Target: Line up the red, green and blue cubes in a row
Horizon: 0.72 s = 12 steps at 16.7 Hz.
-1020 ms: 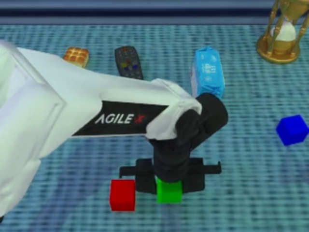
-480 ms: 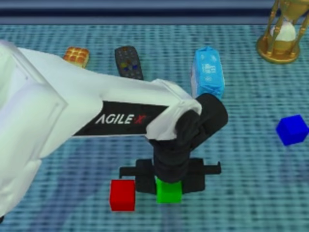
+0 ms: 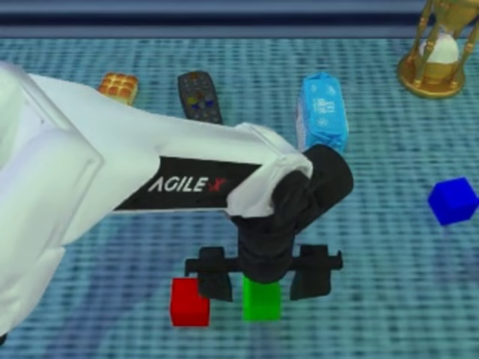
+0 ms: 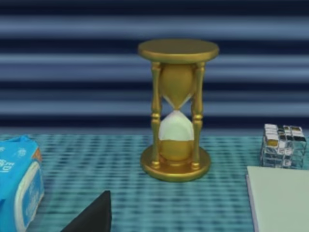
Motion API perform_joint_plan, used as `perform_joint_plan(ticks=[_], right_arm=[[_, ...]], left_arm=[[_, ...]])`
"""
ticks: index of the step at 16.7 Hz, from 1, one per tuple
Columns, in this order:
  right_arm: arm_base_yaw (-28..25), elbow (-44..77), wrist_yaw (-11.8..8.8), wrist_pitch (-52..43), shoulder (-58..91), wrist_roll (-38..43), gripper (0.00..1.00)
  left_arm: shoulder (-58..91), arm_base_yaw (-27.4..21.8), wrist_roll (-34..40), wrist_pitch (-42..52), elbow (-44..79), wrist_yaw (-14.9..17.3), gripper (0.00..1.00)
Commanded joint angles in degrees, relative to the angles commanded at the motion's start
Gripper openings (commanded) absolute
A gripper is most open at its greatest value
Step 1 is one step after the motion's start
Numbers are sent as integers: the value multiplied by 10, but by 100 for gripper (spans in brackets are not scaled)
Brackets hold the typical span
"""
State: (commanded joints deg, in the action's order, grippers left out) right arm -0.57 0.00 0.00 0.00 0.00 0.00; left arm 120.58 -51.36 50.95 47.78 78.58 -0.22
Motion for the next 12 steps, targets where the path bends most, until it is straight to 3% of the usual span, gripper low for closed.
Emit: perform_joint_plan(ticks=[9,12], right_arm=[[0,0,0,0,0,0,100],[0,0,0,0,0,0,100]], left_arm=[[-1,0,0,2,2,0,100],[-16,1,1,43,30,0,100]])
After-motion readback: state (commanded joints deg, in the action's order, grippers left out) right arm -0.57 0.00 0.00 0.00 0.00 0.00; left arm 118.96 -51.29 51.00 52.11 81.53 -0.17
